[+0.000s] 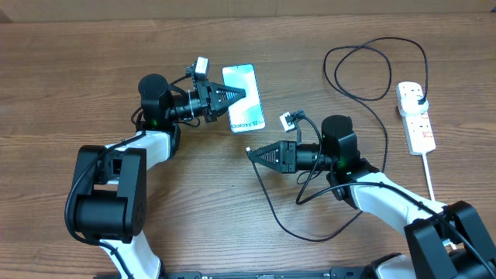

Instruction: Plug charger to phone and switch on socket

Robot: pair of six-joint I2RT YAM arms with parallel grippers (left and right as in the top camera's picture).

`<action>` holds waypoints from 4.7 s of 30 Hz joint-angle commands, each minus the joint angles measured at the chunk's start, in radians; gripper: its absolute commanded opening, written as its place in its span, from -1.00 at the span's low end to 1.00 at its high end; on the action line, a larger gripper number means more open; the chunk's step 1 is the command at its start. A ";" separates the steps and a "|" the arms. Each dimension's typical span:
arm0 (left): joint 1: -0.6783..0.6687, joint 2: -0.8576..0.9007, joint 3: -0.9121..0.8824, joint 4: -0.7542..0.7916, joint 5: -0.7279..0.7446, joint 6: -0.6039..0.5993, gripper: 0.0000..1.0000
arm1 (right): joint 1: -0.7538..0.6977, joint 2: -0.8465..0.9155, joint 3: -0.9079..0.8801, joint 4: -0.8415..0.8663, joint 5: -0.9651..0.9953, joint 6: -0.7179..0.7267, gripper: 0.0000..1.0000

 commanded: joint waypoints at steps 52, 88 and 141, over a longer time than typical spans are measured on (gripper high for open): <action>-0.028 -0.004 -0.005 0.008 -0.056 -0.032 -0.92 | -0.041 0.119 -0.004 0.346 0.018 0.286 -0.93; -0.026 -0.004 -0.005 0.008 -0.081 -0.026 -0.92 | -0.079 0.119 -0.004 0.357 -0.038 0.301 -0.93; -0.042 -0.004 -0.005 0.008 -0.078 -0.018 -0.91 | -0.079 0.119 -0.004 0.343 0.032 0.312 -0.93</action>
